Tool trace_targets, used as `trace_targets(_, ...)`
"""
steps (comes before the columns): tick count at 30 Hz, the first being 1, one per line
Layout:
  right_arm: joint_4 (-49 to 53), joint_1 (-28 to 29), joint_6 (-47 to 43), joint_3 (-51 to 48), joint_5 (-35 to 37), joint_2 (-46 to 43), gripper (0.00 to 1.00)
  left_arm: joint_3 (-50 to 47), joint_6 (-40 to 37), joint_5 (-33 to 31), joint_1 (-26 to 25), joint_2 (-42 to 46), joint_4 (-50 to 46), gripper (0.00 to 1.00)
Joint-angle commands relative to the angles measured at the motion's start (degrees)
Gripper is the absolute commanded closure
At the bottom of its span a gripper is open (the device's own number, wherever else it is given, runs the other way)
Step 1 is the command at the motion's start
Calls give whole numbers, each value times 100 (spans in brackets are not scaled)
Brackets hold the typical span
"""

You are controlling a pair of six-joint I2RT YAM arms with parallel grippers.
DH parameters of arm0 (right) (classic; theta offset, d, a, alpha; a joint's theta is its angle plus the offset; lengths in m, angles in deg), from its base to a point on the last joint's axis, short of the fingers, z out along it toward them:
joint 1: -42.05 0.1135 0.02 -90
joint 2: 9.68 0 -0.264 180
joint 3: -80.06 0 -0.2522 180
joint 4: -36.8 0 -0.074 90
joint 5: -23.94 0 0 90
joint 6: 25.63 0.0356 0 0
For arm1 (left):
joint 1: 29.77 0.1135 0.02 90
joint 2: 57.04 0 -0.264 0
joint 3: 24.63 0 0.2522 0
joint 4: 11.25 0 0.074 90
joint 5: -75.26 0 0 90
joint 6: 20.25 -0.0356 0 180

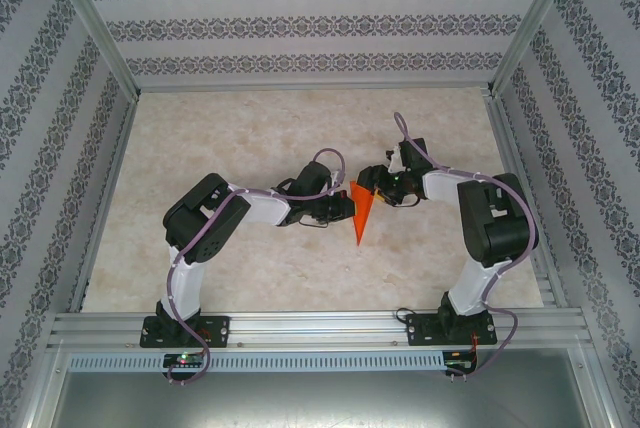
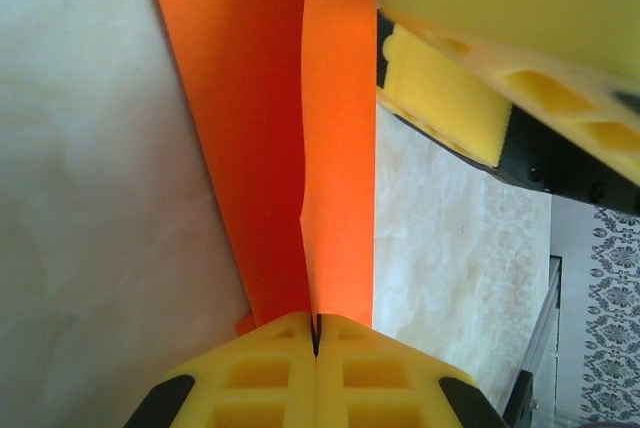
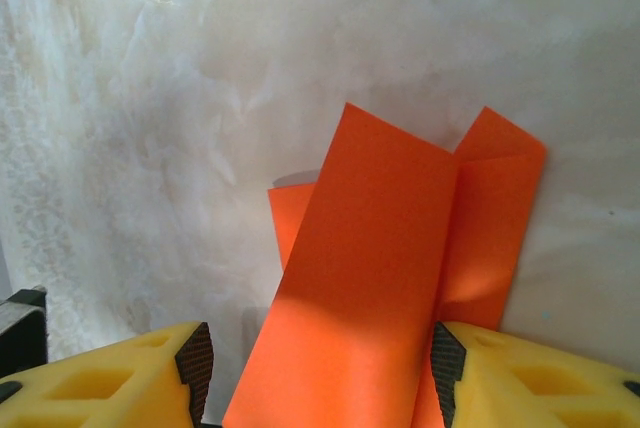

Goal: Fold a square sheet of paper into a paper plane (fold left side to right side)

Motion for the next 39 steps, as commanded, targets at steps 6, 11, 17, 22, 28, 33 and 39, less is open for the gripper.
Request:
trace_targets(6,428,108,-237,185,146,243,38,213,-260,-120,-35,-23,-294,95)
trace_targets(11,478,121,-289,201,168,244,38,279,-282,-108,-29,-110,-341,95)
trace_targets(17,511,134,-306,220,158,244,38,326,-292,-95,-25,-212,-375,96)
trace_targets(22,532,141,-323,230,146,253,38,333,-275,-72,-25,-312,-384,96)
trace_targets(28,495,136,-320,248,102,196,38,310,-240,-43,-26,-417,-366,96)
trace_targets(33,574,41,-353,293,198,-129,37,254,-204,-60,-31,-444,-366,96)
trace_targets(39,803,-223,-469,195,335,-795,34,237,-204,-95,-29,-462,-414,96)
